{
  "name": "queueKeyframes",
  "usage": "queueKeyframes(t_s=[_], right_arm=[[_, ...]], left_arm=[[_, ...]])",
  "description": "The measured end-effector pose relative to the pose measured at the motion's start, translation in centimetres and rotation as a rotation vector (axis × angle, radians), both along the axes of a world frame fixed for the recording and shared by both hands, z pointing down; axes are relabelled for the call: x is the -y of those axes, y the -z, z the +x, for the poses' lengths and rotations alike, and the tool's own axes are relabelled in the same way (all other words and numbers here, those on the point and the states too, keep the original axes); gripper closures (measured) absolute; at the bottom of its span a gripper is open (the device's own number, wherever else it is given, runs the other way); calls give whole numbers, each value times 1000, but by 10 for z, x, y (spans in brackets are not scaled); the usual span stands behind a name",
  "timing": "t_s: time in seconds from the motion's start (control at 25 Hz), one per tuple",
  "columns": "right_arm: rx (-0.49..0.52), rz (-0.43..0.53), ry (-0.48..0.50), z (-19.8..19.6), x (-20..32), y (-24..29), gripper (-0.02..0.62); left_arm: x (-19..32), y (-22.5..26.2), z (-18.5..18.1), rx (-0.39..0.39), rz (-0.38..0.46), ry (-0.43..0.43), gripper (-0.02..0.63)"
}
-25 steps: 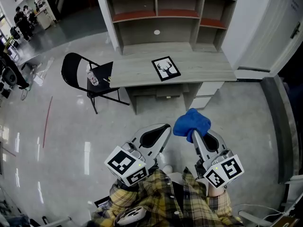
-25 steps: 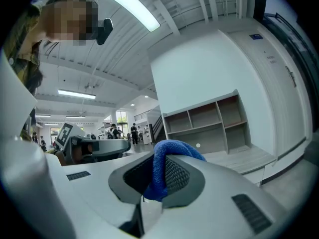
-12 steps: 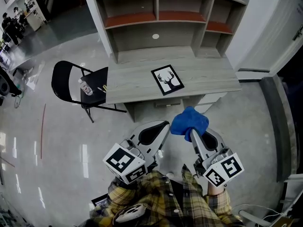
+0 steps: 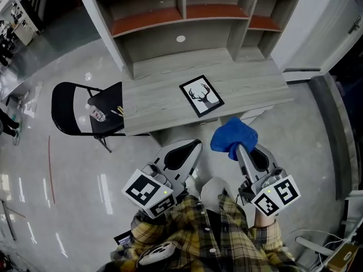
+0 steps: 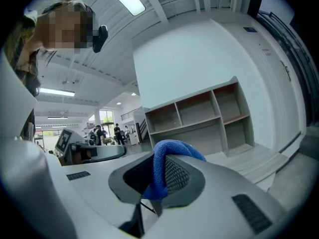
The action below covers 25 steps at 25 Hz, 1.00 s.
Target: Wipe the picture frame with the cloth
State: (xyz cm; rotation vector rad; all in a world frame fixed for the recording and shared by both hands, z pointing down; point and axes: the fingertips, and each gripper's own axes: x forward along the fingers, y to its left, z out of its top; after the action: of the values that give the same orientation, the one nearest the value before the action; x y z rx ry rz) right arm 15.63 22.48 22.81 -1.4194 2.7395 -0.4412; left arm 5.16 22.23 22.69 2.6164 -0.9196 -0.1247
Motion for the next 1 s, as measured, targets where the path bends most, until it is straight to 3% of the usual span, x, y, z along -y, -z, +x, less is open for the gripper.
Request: queueKeyframes(t_s=[0.44, 1.0], right_arm=[[34, -30, -19, 11, 37, -15, 546], [29, -94, 127, 43, 208, -28, 546]], left_arm=[[35, -15, 0, 14, -24, 12, 600], [199, -20, 33, 5, -52, 149, 600]])
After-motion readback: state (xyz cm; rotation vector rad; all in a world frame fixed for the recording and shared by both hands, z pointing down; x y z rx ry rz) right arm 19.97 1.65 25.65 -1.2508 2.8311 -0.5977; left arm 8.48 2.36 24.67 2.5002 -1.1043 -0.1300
